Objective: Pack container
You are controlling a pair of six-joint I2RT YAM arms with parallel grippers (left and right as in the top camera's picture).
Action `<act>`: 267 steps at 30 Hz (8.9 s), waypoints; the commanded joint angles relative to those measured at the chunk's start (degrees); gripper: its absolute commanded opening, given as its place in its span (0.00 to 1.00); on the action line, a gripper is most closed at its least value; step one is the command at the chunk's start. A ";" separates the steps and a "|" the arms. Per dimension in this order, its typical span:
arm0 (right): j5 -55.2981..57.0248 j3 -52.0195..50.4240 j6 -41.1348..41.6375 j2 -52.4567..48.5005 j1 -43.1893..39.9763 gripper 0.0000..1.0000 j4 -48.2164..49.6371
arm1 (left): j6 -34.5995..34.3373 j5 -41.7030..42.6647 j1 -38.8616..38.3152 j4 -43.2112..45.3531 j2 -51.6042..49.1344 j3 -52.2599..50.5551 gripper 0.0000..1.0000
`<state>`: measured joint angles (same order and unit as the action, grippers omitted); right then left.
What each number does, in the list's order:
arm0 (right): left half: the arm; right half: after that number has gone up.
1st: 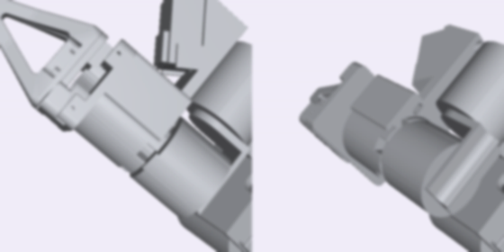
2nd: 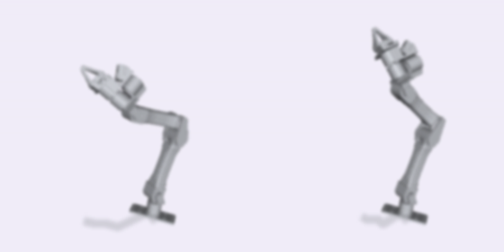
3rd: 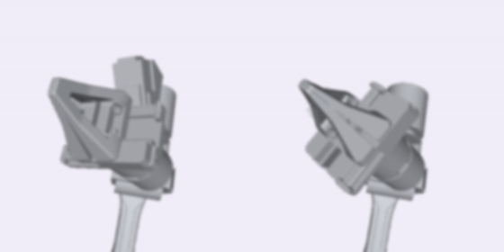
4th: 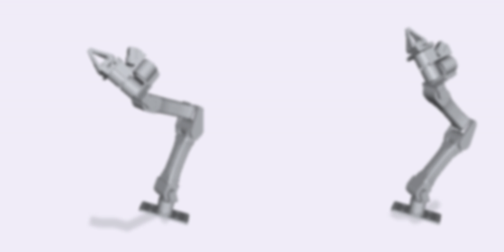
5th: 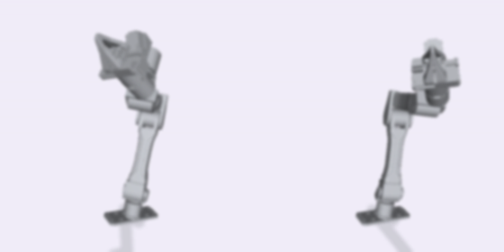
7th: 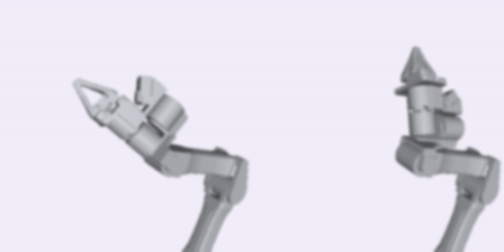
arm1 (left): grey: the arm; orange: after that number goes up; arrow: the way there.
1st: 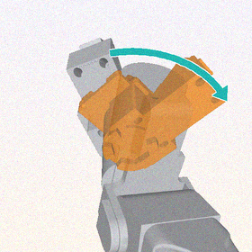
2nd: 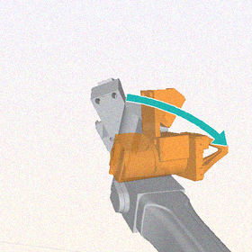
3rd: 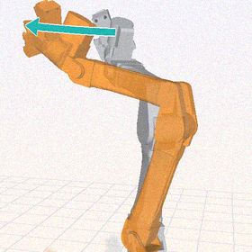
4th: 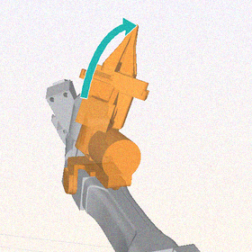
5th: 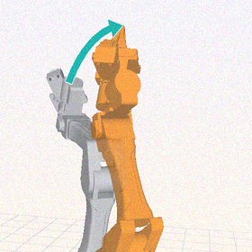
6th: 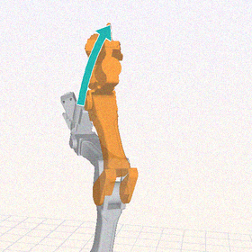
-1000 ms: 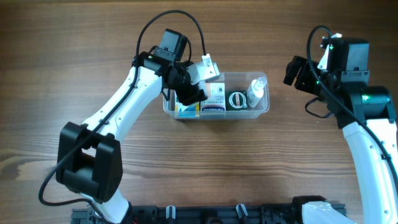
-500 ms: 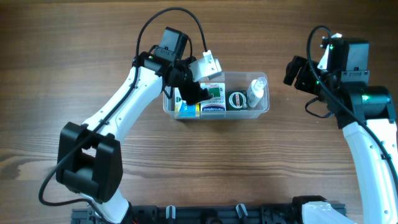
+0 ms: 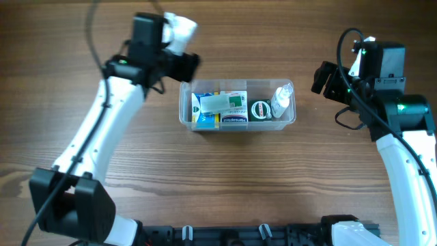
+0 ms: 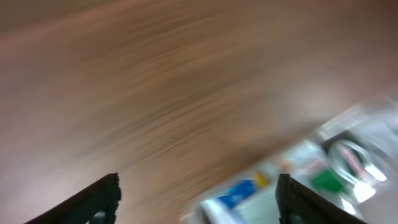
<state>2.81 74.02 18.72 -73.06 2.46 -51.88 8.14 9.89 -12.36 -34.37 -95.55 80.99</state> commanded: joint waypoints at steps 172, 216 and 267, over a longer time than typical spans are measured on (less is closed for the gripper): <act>-5.90 -73.72 -3.48 72.85 -0.07 1.00 52.00 | -16.52 -7.41 15.26 -5.35 0.61 0.00 1.00; -5.90 -73.72 -3.54 72.41 -0.07 1.00 52.02 | -16.52 -7.41 15.10 -5.35 5.88 0.00 1.00; -5.88 -73.72 -3.54 72.26 -0.09 1.00 52.00 | -16.15 -6.29 15.10 -5.99 92.17 -50.31 1.00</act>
<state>-2.15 0.36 14.28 -0.91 2.46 -0.01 -7.66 2.87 2.74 -40.77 -6.81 34.44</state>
